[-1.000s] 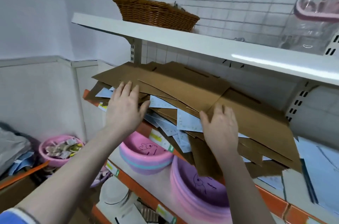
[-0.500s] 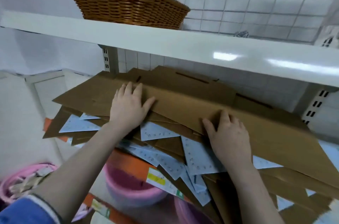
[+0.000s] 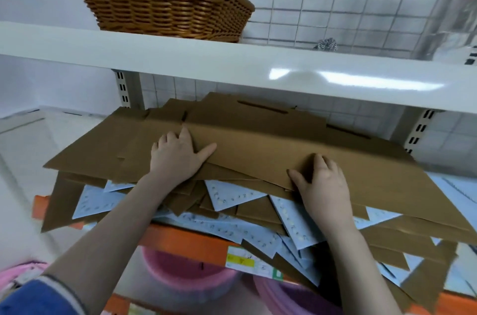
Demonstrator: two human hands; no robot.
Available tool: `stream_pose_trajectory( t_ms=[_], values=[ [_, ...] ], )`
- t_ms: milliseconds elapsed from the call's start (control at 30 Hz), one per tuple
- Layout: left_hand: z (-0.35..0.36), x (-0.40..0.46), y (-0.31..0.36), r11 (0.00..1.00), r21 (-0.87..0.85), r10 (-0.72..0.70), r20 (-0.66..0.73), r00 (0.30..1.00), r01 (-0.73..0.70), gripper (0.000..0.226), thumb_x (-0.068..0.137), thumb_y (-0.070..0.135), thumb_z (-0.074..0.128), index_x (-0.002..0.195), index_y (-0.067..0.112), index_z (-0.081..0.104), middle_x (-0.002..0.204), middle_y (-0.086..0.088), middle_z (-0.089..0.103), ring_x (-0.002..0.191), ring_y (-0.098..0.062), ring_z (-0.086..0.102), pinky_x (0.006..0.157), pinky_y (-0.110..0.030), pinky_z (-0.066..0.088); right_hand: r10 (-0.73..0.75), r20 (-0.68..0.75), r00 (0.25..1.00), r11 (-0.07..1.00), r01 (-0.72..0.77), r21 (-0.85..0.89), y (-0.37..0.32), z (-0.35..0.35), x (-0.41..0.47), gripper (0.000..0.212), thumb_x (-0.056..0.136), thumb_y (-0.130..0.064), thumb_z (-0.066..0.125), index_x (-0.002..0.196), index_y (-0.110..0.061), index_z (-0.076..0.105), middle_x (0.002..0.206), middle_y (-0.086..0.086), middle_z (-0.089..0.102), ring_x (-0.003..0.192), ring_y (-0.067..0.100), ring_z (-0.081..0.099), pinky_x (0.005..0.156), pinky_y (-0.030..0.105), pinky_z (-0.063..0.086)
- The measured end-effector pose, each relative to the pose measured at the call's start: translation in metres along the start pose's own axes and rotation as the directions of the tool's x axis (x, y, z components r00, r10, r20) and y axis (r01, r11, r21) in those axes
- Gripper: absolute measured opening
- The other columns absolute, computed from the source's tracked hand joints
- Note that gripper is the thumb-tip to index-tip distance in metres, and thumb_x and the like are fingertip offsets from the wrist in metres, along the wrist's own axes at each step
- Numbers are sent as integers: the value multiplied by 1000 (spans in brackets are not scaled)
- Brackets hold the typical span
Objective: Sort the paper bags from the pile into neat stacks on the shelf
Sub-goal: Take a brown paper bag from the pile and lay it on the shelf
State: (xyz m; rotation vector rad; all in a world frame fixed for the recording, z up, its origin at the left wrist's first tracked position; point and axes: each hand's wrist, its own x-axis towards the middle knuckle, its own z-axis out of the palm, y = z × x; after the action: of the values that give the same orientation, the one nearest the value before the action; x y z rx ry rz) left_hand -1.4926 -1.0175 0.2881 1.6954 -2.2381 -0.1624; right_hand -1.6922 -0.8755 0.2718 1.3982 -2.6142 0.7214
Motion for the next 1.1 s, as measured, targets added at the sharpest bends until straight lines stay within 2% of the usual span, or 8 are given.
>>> stream_pose_trajectory(
  t_ms=[200, 367, 433, 500, 667, 767, 933, 1100],
  values=[
    [-11, 3, -2, 986, -156, -70, -85, 994, 56, 85, 80, 65, 52, 137, 5, 34, 134, -24, 37, 124, -40, 35, 100, -46, 32, 36, 5, 999, 982, -36, 188, 2, -3, -2, 68, 91, -33, 58, 145, -3, 29, 149, 13, 32, 137, 27, 27, 111, 33, 21],
    [-21, 8, -8, 941, -329, -126, -119, 985, 80, 77, 76, 60, 64, 126, 4, 48, 129, -21, 45, 120, -38, 42, 97, -44, 37, 126, -25, 992, 930, -109, 350, 9, -11, 0, 67, 86, -23, 65, 144, -10, 34, 141, 14, 41, 130, 31, 37, 109, 40, 30],
    [-24, 6, -10, 901, -430, -121, -126, 985, 56, 71, 75, 53, 68, 123, 4, 50, 120, -14, 52, 113, -33, 49, 87, -38, 42, 186, -45, 982, 907, -153, 393, 9, -14, 1, 68, 84, -26, 67, 142, -9, 36, 134, 18, 45, 124, 34, 41, 106, 42, 33],
    [-26, 1, -11, 844, -535, -135, -131, 982, 45, 61, 79, 42, 70, 121, 3, 49, 108, -6, 51, 108, -29, 52, 79, -33, 41, 245, -42, 969, 897, -210, 389, 8, -16, 2, 66, 83, -31, 68, 138, -5, 40, 128, 20, 48, 120, 37, 42, 103, 43, 34],
    [-25, -12, -20, 734, -679, -187, -157, 970, 32, 44, 85, 30, 67, 116, 4, 51, 107, -8, 51, 99, -24, 50, 83, -38, 43, 355, 9, 935, 849, -326, 415, 6, -13, 0, 47, 80, -43, 66, 108, -6, 58, 112, 17, 58, 106, 37, 51, 95, 47, 42],
    [-25, -20, -25, 664, -747, -236, -164, 958, 35, 44, 86, 29, 65, 119, 4, 50, 107, -7, 51, 97, -22, 48, 83, -39, 43, 319, 36, 947, 870, -308, 384, 4, -14, -6, 47, 81, -44, 64, 112, -10, 64, 109, 15, 62, 106, 35, 52, 94, 46, 43],
    [-24, -40, -29, 606, -795, -286, -178, 942, 34, 45, 86, 27, 65, 119, 3, 49, 103, -5, 52, 95, -24, 51, 82, -38, 44, 338, 14, 941, 833, -306, 462, 0, -19, -17, 56, 79, -40, 69, 122, -8, 53, 121, 14, 52, 111, 34, 49, 96, 45, 42],
    [-26, -63, -37, 584, -811, -297, -185, 937, 24, 48, 84, 28, 68, 120, 3, 50, 104, -6, 56, 94, -22, 52, 80, -37, 45, 315, -6, 949, 778, -255, 574, -6, -25, -38, 53, 84, -28, 68, 124, -3, 44, 123, 15, 54, 113, 33, 50, 83, 34, 38]
  ],
)
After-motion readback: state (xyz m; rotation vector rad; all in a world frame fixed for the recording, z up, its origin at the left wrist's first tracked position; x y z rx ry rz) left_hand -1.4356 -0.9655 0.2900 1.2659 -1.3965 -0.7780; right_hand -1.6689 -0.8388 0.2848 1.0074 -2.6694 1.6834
